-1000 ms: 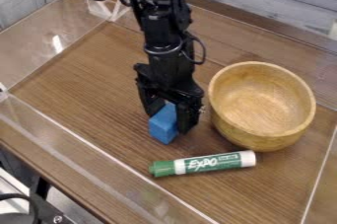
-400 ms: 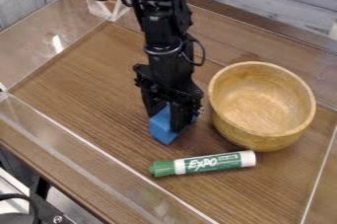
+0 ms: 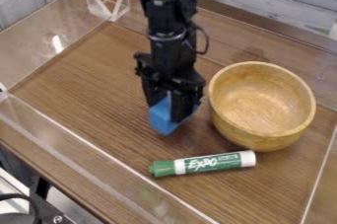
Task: Put the blue block in the brown bowl
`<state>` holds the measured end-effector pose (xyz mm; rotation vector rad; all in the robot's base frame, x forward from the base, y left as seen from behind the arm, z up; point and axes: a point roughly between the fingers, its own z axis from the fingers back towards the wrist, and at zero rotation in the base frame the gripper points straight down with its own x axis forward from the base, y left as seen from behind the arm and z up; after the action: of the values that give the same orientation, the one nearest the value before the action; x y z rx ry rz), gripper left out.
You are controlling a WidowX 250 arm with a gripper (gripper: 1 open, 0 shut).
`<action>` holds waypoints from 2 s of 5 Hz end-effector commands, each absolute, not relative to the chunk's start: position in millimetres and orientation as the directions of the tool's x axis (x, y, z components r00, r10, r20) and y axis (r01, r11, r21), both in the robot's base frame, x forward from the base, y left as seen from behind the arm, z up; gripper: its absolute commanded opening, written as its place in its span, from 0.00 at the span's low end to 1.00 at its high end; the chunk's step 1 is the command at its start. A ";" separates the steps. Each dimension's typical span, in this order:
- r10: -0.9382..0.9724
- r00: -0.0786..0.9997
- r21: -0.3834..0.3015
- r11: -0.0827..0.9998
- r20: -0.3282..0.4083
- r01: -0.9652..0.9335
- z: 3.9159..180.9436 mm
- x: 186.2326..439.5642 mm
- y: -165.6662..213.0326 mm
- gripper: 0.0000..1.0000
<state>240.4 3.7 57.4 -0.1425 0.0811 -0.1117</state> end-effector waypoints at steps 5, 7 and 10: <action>-0.124 0.988 -0.064 0.989 0.088 0.130 153.0 344.5 13.1 0.00; -0.147 0.985 -0.046 0.987 0.086 0.151 140.5 364.7 25.1 0.00; -0.153 0.987 -0.009 0.988 0.058 0.153 124.3 376.3 37.3 0.00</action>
<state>367.4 33.3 102.8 -0.0284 0.0150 -0.1588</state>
